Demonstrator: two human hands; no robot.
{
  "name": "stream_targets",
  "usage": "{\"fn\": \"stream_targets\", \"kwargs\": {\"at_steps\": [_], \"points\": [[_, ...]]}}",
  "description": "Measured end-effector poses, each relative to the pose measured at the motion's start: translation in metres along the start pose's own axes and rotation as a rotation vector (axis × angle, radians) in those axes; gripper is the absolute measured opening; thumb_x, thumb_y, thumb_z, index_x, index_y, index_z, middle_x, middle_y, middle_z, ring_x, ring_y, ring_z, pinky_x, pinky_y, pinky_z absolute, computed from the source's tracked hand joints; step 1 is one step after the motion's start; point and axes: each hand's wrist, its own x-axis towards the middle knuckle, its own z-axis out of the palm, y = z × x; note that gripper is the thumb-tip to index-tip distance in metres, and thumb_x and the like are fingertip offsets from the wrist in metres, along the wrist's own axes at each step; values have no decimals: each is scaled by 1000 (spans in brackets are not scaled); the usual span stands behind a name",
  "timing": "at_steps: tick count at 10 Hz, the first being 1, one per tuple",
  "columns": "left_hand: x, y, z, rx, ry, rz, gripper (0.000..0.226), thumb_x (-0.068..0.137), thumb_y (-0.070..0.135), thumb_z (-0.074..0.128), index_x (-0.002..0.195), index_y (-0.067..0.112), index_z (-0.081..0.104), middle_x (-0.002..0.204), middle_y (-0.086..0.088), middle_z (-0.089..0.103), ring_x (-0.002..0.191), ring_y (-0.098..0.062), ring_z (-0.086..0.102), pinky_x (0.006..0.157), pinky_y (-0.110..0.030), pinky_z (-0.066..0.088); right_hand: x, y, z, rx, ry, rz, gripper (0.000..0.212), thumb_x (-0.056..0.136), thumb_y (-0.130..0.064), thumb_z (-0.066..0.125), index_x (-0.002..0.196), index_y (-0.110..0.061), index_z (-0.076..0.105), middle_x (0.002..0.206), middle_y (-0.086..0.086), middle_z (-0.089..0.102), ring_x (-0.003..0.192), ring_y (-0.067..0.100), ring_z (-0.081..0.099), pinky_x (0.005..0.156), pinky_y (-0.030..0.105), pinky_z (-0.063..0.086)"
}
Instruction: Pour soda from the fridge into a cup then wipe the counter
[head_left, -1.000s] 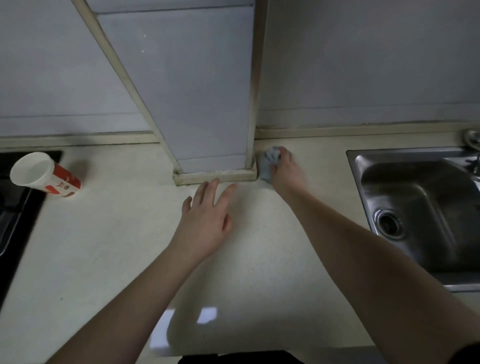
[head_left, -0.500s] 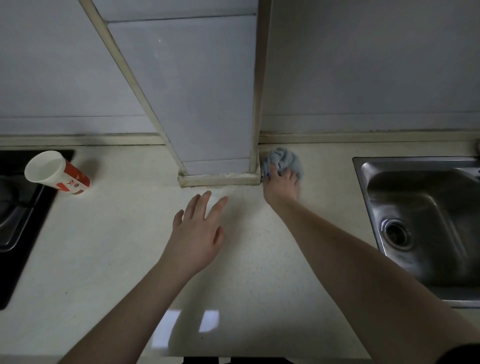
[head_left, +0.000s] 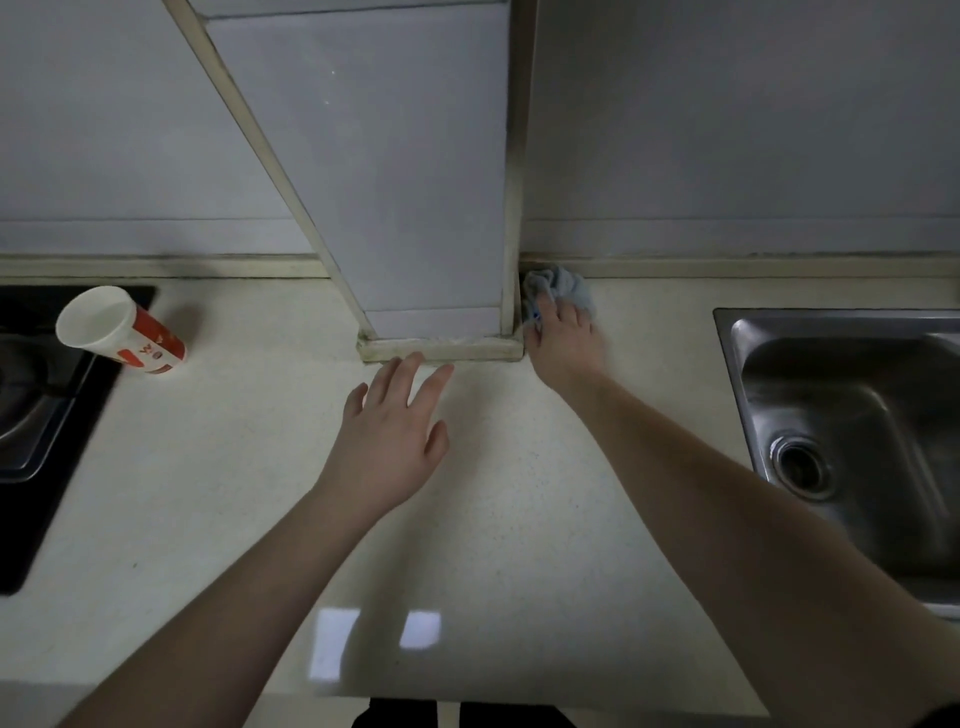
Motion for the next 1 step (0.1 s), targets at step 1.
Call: {"fn": "stream_targets", "kwargs": {"at_steps": [1], "points": [[-3, -6, -1, 0, 2, -11, 59, 95, 33, 51, 151, 21, 33, 157, -14, 30, 144, -35, 28, 109, -59, 34, -34, -22, 1, 21, 39, -51, 60, 100, -42, 30, 152, -16, 16, 156, 12, 22, 143, 32, 19, 116, 46, 16]]}}
